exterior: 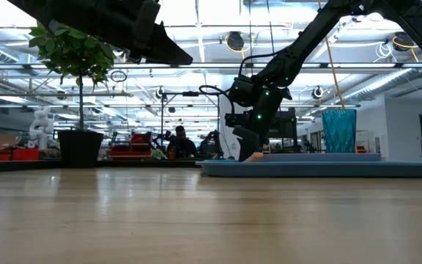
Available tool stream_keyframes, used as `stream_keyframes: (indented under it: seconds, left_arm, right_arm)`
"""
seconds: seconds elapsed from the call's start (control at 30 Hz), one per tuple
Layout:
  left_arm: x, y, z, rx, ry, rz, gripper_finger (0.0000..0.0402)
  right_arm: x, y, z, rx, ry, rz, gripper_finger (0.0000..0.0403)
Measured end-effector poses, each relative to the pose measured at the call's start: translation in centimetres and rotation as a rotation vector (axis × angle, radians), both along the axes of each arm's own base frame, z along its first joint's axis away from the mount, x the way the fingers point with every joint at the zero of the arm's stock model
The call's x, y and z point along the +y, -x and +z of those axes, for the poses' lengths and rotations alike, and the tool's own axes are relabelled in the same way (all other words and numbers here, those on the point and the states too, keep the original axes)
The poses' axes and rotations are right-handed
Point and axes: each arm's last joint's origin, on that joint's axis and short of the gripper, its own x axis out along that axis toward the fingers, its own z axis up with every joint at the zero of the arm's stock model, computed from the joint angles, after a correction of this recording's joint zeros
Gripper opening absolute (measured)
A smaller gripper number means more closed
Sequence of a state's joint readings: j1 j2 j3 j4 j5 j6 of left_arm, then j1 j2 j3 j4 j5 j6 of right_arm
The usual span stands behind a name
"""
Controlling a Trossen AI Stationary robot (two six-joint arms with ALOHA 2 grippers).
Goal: Pick and place plate/cup/fork/spoon on tray
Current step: Put the brown fork on the blue tray to the left of the purple plate
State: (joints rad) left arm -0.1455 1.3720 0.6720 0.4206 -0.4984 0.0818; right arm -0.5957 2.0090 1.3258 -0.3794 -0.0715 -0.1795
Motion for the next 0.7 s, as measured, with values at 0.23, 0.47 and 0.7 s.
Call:
stream_keyframes:
  seconds: [0.23, 0.47, 0.7]
  left_arm:
    - [0.00, 0.00, 0.00, 0.001, -0.002, -0.001, 0.0035]
    - [0.00, 0.01, -0.02, 0.003, -0.002, -0.001, 0.0035]
    - [0.00, 0.01, -0.05, 0.006, -0.002, -0.001, 0.0035]
  right_arm:
    - [0.01, 0.02, 0.04, -0.003, -0.004, -0.010, 0.0004]
    - [0.14, 0.10, 0.42, -0.007, -0.003, -0.009, 0.0004]
    - [0.17, 0.13, 0.63, -0.011, 0.000, -0.009, 0.0004]
